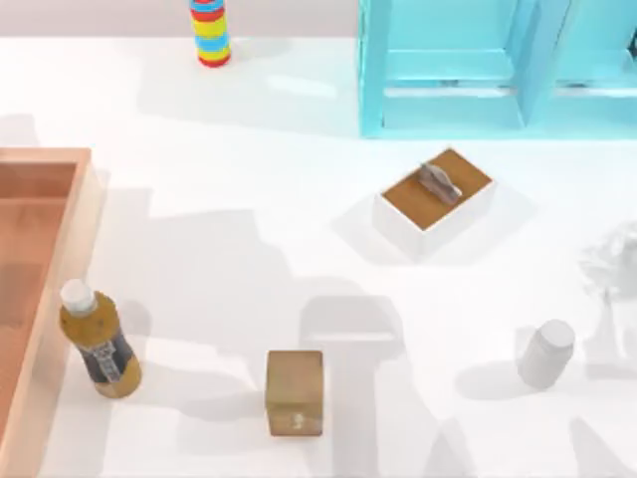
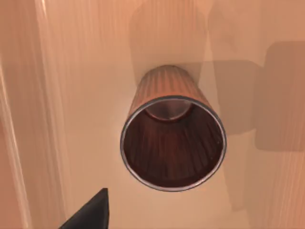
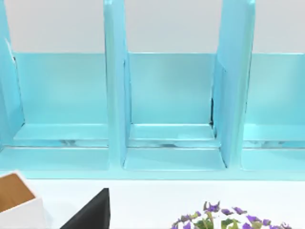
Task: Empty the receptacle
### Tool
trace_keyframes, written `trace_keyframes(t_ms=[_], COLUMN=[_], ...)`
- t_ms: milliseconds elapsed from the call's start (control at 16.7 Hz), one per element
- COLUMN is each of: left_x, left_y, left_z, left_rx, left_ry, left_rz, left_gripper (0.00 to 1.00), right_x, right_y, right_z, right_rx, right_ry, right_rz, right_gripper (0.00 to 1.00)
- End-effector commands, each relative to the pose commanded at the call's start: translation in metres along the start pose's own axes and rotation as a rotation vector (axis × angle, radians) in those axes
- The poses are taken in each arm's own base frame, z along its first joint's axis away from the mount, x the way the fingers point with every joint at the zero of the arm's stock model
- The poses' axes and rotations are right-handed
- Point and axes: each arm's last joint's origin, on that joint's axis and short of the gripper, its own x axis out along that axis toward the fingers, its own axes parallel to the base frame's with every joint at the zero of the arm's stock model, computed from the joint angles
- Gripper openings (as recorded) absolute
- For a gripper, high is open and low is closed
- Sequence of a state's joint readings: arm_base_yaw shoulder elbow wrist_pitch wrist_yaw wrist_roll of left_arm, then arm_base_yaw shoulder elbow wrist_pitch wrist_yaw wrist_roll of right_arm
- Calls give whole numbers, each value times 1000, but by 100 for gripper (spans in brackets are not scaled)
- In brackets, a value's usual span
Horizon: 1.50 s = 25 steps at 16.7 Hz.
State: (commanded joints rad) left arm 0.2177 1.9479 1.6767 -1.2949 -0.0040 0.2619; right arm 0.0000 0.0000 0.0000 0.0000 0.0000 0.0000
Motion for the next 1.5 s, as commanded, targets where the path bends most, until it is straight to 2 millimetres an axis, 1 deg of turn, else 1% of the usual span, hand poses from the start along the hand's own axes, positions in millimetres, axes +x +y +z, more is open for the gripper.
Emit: trace_keyframes(t_ms=[240,540,660,900,1500], left_x=[39,74,80,80,80], left_y=[1,0,0,0,0], left_z=[4,-4,-6,-6,-6], left_rx=[-1,-1,0,0,0], left_ry=[0,3,1,1,1], left_rz=[-1,-1,-1,-1,-1], left_gripper=[100,100,100,100,25], right_x=[0,0,0,0,0], right_y=[0,0,0,0,0], right_z=[0,0,0,0,0], right_rx=[0,0,0,0,0], right_ry=[0,0,0,0,0], right_rz=[0,0,0,0,0], right_gripper=[100,100,100,100,100])
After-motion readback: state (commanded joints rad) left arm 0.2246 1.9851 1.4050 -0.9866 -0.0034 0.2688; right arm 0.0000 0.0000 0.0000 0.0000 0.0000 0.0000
